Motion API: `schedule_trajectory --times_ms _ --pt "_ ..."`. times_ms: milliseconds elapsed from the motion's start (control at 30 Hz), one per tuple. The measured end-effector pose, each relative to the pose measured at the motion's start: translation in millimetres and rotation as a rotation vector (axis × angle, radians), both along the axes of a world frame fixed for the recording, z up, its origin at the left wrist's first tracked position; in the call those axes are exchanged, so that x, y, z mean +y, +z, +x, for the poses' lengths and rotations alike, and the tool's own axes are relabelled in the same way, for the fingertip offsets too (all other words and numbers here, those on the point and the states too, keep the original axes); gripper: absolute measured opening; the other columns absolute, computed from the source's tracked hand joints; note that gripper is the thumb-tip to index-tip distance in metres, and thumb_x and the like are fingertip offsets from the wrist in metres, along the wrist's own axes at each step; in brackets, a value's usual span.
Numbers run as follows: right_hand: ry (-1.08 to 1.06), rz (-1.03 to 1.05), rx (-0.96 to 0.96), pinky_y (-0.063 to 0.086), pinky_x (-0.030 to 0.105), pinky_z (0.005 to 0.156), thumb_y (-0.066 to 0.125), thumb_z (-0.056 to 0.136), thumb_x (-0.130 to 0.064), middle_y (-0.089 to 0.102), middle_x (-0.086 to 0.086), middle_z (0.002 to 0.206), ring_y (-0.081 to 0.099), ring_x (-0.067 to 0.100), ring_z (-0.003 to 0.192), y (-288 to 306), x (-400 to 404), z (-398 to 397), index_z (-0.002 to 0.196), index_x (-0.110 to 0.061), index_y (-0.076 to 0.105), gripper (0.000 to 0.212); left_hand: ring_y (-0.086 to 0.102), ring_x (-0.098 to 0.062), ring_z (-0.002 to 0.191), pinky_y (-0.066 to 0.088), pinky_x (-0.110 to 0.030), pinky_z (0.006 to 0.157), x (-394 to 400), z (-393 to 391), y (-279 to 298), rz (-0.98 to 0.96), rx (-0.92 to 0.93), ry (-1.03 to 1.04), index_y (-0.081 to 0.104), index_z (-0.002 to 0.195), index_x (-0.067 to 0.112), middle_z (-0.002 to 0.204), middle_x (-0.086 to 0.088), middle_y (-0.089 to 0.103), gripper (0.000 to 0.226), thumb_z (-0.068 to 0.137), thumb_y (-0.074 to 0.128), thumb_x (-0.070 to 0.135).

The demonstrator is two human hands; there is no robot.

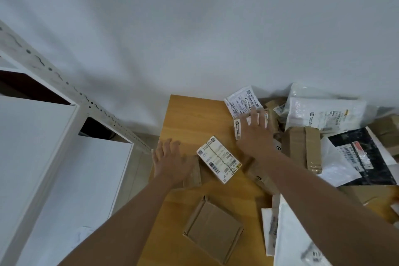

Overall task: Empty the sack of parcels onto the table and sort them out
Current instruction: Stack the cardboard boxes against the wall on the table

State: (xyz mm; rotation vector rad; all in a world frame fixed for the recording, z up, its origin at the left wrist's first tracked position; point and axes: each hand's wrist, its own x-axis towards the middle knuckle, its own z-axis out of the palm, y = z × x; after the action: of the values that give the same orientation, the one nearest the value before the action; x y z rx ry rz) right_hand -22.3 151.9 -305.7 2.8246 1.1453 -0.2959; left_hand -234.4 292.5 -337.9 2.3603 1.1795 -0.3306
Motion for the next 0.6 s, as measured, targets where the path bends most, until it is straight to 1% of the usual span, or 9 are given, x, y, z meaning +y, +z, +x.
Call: schedule_trajectory --times_ms 67,133,267,333,400,433,500,533,600 --pt "0.026 -0.192 -0.043 0.002 0.06 0.117 0.054 0.09 -0.051 0.003 0.02 0.161 -0.003 0.043 0.147 -1.5 2.9 26.6 0.154 -0.021 0.014 0.081 0.002 -0.028 0.15 0.002 -0.053 0.12 1.8 12.7 -1.3 -0.029 0.009 0.005 0.028 0.149 0.027 0.161 -0.003 0.012 0.066 0.092 0.043 0.058" --pt "0.046 -0.315 -0.078 0.008 0.061 0.116 0.056 0.088 -0.053 0.01 0.02 0.159 0.002 0.044 0.146 -1.0 3.8 39.6 0.153 -0.023 0.013 0.083 0.009 -0.027 0.149 0.007 -0.053 0.12 2.9 21.4 -3.1 -0.104 0.043 0.028 0.03 0.149 0.028 0.161 -0.001 0.016 0.065 0.093 0.041 0.058" --pt "0.115 -0.385 -0.098 0.031 0.058 0.109 0.059 0.088 -0.041 0.017 0.022 0.154 0.011 0.045 0.143 4.1 14.9 41.6 0.152 -0.019 0.016 0.079 0.021 -0.028 0.145 0.019 -0.054 0.116 3.2 27.8 -5.1 -0.208 0.067 0.082 0.033 0.148 0.028 0.158 0.0 0.024 0.063 0.094 0.039 0.058" --pt "0.17 -0.426 -0.091 0.034 0.054 0.108 0.059 0.089 -0.039 0.016 0.022 0.154 0.011 0.045 0.143 3.8 19.6 38.7 0.151 -0.02 0.015 0.079 0.027 -0.028 0.142 0.025 -0.053 0.114 4.9 28.0 -5.8 -0.236 0.058 0.108 0.036 0.147 0.027 0.156 0.0 0.028 0.061 0.093 0.038 0.057" --pt "0.217 -0.466 -0.072 0.038 0.05 0.106 0.053 0.095 -0.037 0.02 0.021 0.153 0.015 0.043 0.143 0.1 19.3 36.7 0.152 -0.02 0.015 0.07 0.033 -0.028 0.138 0.029 -0.054 0.111 7.7 27.7 -5.9 -0.286 0.026 0.138 0.039 0.145 0.026 0.154 -0.001 0.033 0.061 0.092 0.036 0.057" --pt "0.228 -0.461 -0.074 0.04 0.047 0.105 0.05 0.096 -0.035 0.024 0.02 0.151 0.02 0.042 0.141 -1.0 19.1 36.5 0.151 -0.019 0.018 0.065 0.036 -0.027 0.136 0.031 -0.054 0.11 9.2 27.8 -5.4 -0.31 0.008 0.154 0.04 0.144 0.026 0.152 -0.001 0.035 0.061 0.092 0.035 0.058" --pt "0.223 -0.381 -0.059 0.046 0.044 0.1 0.055 0.095 -0.034 0.034 0.017 0.147 0.031 0.037 0.136 -0.6 22.6 36.0 0.147 -0.015 0.024 0.063 0.039 -0.026 0.134 0.032 -0.053 0.11 12.1 28.1 -5.2 -0.352 -0.033 0.182 0.041 0.143 0.026 0.151 -0.002 0.037 0.056 0.095 0.035 0.055" --pt "0.211 -0.332 -0.018 0.048 0.043 0.097 0.059 0.092 -0.034 0.035 0.016 0.145 0.034 0.035 0.135 0.6 26.6 35.5 0.146 -0.015 0.026 0.066 0.039 -0.026 0.134 0.032 -0.052 0.11 13.5 28.4 -5.2 -0.37 -0.055 0.195 0.041 0.143 0.027 0.151 -0.001 0.037 0.053 0.097 0.035 0.053" --pt "0.193 -0.283 0.133 0.048 0.045 0.095 0.063 0.091 -0.03 0.03 0.016 0.146 0.03 0.037 0.137 -0.3 37.2 33.8 0.148 -0.019 0.025 0.07 0.041 -0.025 0.133 0.034 -0.05 0.11 16.0 28.7 -4.6 -0.391 -0.089 0.219 0.04 0.143 0.027 0.15 -0.001 0.038 0.051 0.098 0.035 0.05"
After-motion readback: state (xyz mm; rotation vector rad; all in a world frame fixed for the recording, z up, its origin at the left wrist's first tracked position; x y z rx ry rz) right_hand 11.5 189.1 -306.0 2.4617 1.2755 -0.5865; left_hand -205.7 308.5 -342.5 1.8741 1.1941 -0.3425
